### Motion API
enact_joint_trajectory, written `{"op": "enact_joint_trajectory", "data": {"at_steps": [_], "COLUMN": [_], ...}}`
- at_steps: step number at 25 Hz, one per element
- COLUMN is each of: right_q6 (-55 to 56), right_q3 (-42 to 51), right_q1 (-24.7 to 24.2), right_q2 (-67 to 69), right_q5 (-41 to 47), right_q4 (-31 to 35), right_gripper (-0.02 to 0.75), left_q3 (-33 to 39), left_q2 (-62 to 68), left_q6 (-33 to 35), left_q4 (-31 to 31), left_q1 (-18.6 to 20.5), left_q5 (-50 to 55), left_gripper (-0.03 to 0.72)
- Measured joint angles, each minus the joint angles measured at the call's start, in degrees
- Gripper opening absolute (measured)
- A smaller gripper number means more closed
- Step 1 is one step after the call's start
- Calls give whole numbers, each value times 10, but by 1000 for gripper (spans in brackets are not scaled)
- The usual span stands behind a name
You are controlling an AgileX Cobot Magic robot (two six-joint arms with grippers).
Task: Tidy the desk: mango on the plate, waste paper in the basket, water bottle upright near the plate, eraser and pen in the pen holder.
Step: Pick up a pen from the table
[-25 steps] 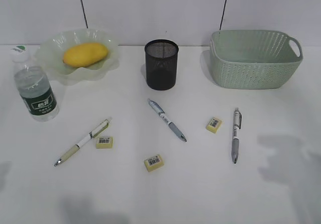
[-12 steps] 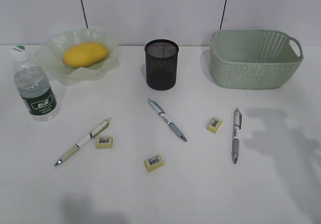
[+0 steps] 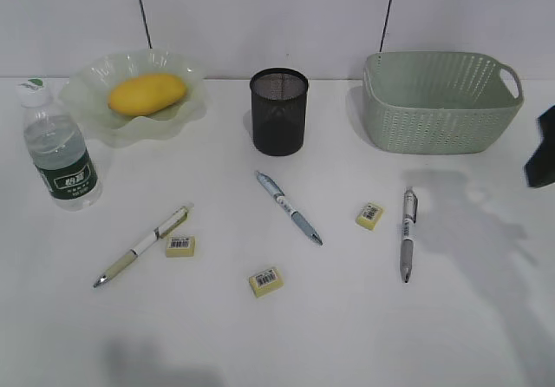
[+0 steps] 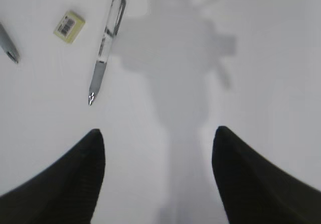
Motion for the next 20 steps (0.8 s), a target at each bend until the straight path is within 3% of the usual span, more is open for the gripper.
{"op": "enact_joint_trajectory", "data": {"at_steps": [8,20], "right_q6": [111,160], "right_q3": [0,-13], "right_q1": [92,101], "right_q2": [89,219], "right_q5": [-41,-87], "right_q4": [-44,14], "right_gripper": [529,529], "left_q3": [19,19], "left_q2": [-34,-91], "left_q6": [1,2], "left_q4": [0,0], "left_q1": [0,0], "left_q5": [-26,-28], "left_gripper": [460,435]}}
